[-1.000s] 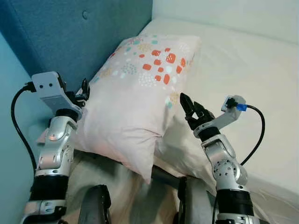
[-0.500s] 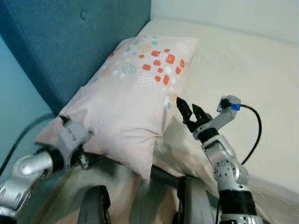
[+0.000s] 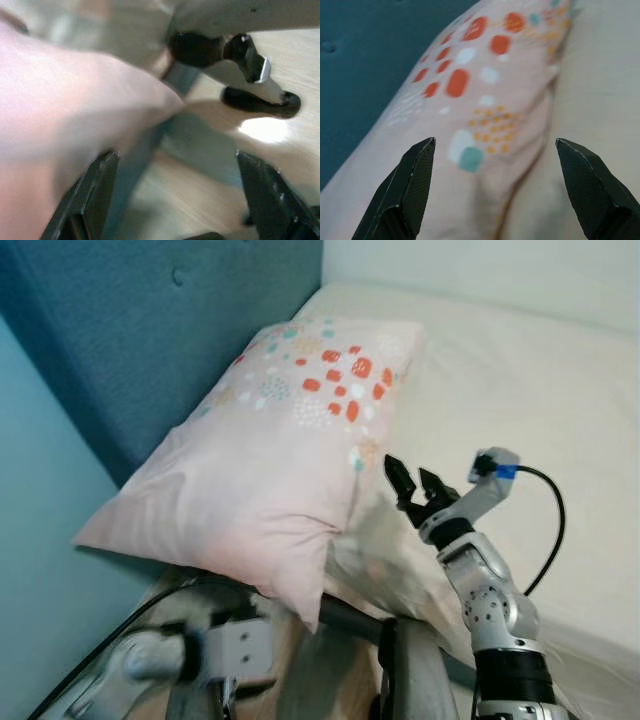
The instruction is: Clean up the room
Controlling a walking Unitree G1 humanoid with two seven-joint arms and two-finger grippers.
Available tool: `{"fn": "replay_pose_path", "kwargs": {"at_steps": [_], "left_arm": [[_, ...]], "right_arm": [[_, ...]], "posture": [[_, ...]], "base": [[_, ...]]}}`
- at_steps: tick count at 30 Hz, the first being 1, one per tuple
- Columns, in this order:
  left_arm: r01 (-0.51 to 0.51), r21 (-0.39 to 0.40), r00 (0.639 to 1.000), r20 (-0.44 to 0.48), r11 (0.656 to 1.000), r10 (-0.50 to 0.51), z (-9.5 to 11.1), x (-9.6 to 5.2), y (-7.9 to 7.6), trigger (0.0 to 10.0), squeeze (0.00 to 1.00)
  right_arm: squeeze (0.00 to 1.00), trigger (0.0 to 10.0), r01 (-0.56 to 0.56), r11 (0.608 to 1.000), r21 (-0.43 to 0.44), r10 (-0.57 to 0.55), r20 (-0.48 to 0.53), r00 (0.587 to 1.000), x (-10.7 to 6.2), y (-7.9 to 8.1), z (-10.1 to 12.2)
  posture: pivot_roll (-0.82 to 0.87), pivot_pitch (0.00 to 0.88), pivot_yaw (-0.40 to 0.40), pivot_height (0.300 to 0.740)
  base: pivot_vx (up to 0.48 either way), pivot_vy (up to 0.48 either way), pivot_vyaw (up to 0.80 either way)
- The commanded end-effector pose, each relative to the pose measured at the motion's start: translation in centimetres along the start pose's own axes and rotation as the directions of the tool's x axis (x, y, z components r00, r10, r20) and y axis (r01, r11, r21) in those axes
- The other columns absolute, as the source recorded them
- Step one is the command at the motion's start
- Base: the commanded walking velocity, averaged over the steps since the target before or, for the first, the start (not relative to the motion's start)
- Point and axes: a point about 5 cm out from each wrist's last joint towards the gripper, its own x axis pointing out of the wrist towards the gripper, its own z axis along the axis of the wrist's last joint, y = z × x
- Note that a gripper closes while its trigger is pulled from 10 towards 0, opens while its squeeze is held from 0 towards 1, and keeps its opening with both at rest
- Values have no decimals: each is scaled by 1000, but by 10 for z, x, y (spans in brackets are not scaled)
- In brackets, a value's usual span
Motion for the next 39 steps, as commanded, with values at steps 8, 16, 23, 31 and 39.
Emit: {"fn": "replay_pose_path", "kwargs": {"at_steps": [8, 16, 23, 31, 39], "left_arm": [[84, 254, 989, -143, 964, -49, -18, 25, 21, 10000, 0], [240, 394, 916, -394, 887, -73, -57, 7, 45, 10000, 0], [321, 403, 848, -525, 857, -71, -73, -15, 70, 10000, 0], [375, 391, 795, -603, 841, -74, -79, -27, 89, 10000, 0], [177, 582, 892, -435, 793, 121, -43, 8, 117, 10000, 0]], "right_arm": [[0, 10000, 32, 999, 0, -32, -8, 999, -9, -5, 1], [0, 10000, 66, 998, 5, -66, 3, 998, -16, -10, 2], [0, 10000, 76, 997, 17, -76, 1, 997, -18, -9, 0], [0, 10000, 76, 997, 26, -76, 0, 997, -18, -5, -2], [0, 10000, 88, 996, 31, -88, 3, 996, -22, -7, -2]], "posture": [[42, 252, 1, 535], [34, 268, 11, 535], [42, 277, 19, 535], [46, 282, 25, 535], [32, 290, 29, 535]], "base": [[0, 0, 0], [0, 0, 0], [0, 0, 0], [0, 0, 0], [0, 0, 0]]}}
